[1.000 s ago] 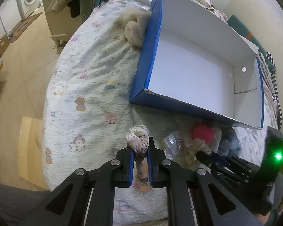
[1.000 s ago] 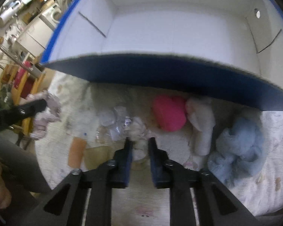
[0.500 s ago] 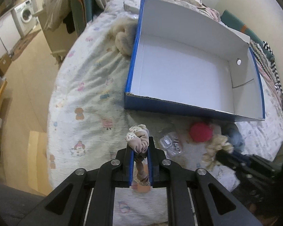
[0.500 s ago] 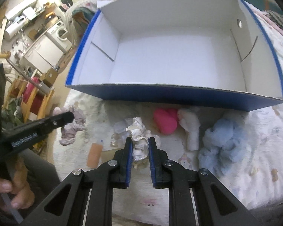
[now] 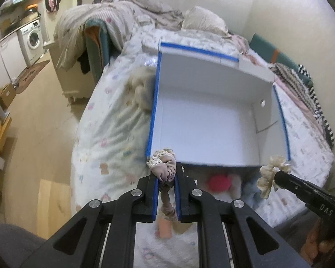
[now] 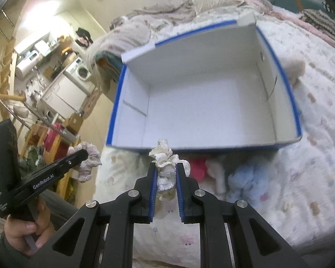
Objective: Organize soft objects
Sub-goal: 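Carry both scrunchies over the box and lower them inside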
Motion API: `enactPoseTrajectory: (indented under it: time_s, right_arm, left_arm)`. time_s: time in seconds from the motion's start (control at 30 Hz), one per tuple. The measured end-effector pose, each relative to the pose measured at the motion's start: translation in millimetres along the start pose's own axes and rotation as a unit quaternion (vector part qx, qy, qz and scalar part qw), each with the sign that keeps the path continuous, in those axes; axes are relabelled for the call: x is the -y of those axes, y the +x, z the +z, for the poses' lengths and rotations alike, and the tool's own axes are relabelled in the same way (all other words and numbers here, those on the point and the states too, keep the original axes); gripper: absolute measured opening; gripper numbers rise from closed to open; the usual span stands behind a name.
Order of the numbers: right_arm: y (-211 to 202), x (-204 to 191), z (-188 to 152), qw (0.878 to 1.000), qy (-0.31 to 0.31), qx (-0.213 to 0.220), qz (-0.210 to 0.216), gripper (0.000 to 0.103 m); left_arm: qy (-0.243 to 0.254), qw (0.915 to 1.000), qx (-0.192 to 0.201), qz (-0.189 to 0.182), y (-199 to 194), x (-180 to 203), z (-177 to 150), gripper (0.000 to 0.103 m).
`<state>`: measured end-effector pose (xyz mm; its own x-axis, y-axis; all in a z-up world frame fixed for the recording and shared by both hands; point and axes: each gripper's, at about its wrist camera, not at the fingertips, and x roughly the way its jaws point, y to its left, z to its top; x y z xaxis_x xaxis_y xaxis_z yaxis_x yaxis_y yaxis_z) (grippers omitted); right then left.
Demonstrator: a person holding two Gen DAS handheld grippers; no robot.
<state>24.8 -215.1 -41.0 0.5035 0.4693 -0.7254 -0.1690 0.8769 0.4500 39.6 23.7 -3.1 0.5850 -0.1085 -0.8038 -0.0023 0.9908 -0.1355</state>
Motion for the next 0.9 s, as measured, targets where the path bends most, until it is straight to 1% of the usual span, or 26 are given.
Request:
enactPoseTrajectory:
  time_s: [0.2,0.43,0.63,0.73,0.8,0.9]
  right_arm:
    - [-24,-1,30,0.999,-0.010,0.045,0.005,0.018]
    - [-23,7,61,0.996,-0.017,0.084,0.006,0.018]
    - [-1,23,84,0.996,-0.020,0.087,-0.010,0.018]
    - [15,34,93,0.996,-0.011,0.084,-0.019,0.018]
    - [26,42,92,0.997,-0.001,0.077,-0.024,0.018]
    - [43,52,88,0.998,0.016,0.053,-0.037,0.018]
  left_arm:
    - [0.015,0.9997,0.020,-0.004,-2,10,31,0.011]
    - [0.031,0.9991,0.029,0.002,14,21,65,0.011]
    - [0.043,0.9988,0.024,0.005,40,32,78,0.011]
    - [0.056,0.9980,0.028,0.010,59,41,82,0.011]
    - [0.058,0.9979,0.029,0.007,73,42,83,0.011]
    - [0.057,0.9983,0.012,0.002,96,45,83,0.011]
